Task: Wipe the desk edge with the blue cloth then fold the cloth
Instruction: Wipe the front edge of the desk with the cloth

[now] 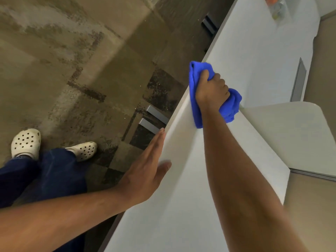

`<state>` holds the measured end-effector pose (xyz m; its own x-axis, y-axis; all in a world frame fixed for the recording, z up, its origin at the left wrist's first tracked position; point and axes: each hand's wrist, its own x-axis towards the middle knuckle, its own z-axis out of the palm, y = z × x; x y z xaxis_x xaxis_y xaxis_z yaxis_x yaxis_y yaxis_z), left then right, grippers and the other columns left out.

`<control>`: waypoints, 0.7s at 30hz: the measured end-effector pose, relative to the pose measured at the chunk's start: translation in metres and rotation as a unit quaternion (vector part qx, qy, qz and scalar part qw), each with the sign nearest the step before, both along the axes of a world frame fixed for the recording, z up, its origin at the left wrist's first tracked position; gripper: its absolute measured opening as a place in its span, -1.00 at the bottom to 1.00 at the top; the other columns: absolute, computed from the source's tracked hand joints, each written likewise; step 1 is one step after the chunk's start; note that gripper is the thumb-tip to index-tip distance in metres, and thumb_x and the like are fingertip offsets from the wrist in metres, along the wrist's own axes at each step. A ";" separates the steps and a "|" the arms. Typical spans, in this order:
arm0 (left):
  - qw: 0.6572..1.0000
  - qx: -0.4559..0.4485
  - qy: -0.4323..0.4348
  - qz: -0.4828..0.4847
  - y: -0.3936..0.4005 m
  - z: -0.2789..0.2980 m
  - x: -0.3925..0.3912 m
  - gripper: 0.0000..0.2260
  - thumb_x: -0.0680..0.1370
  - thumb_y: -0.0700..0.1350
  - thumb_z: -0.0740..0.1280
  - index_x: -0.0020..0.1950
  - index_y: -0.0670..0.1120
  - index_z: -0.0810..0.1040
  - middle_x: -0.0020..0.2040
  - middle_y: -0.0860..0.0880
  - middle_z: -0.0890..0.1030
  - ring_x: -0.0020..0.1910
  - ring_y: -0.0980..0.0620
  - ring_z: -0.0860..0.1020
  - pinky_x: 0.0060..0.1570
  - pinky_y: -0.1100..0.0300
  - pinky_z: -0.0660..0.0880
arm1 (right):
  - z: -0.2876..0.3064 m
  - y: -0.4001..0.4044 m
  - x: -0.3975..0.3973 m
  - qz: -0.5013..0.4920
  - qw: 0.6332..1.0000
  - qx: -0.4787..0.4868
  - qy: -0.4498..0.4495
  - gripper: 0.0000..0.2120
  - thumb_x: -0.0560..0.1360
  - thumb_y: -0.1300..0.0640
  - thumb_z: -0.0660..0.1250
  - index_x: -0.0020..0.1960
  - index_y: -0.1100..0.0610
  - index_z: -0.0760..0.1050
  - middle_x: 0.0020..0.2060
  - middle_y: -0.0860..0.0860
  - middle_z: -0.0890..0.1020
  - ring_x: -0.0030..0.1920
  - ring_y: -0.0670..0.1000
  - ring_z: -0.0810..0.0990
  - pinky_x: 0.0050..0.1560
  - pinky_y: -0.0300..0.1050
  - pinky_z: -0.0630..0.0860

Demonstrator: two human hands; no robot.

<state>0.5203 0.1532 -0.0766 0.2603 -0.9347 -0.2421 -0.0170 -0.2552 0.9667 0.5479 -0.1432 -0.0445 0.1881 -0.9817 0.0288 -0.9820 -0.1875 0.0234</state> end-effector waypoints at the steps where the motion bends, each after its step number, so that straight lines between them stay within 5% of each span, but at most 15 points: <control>1: 1.000 0.000 -0.005 -0.002 -0.001 0.000 0.000 -0.28 0.72 0.17 0.17 0.66 0.30 -0.31 0.67 0.39 -0.23 0.58 0.44 -0.07 0.40 0.51 0.06 | -0.003 0.007 0.005 0.007 1.000 -0.010 -0.009 -0.49 0.72 -0.16 0.02 0.39 0.16 0.49 0.33 0.13 0.61 0.38 0.21 0.52 0.52 0.22 0.29; 6: 1.000 0.012 -0.024 -0.006 -0.002 -0.002 -0.001 -0.31 0.74 0.17 0.14 0.69 0.24 -0.28 0.67 0.37 -0.25 0.55 0.53 -0.23 0.35 0.67 -0.17 | -0.016 0.053 -0.016 0.143 0.987 0.021 -0.064 -0.37 0.71 -0.08 0.09 0.71 0.14 0.10 0.70 0.07 0.18 0.71 0.13 0.09 0.69 0.16 0.00; 10: 0.999 0.008 -0.042 -0.009 -0.001 -0.002 0.001 -0.31 0.73 0.13 0.14 0.72 0.10 -0.22 0.71 0.25 -0.18 0.61 0.44 -0.18 0.40 0.63 -0.16 | -0.004 0.042 -0.079 0.257 0.961 0.075 -0.073 -0.43 0.75 -0.10 0.08 0.71 0.02 0.11 0.71 -0.03 0.13 0.72 0.05 0.03 0.72 0.13 -0.05; 16: 1.000 0.014 -0.026 -0.009 -0.003 0.001 0.000 -0.30 0.71 0.19 0.14 0.70 0.19 -0.25 0.70 0.30 -0.22 0.52 0.55 -0.23 0.31 0.68 -0.16 | -0.010 0.066 -0.070 -0.049 0.996 0.033 -0.061 -0.36 0.72 -0.23 0.01 0.73 -0.03 0.02 0.73 -0.01 0.08 0.72 0.14 0.00 0.68 0.31 -0.05; 21: 1.000 -0.006 -0.018 0.019 -0.003 0.001 0.000 -0.34 0.72 0.08 0.18 0.70 0.13 -0.16 0.71 0.23 -0.11 0.62 0.43 -0.14 0.43 0.60 -0.14 | -0.009 0.129 -0.067 0.019 0.998 0.058 -0.021 -0.14 0.55 -0.45 -0.16 0.73 -0.03 -0.08 0.74 0.00 0.00 0.73 0.13 -0.07 0.68 0.29 -0.10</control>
<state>0.5199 0.1502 -0.0755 0.3032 -0.9271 -0.2202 -0.0426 -0.2441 0.9688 0.4811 -0.0141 -0.0533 0.2262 -0.9711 -0.0764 -0.9738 -0.2237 -0.0409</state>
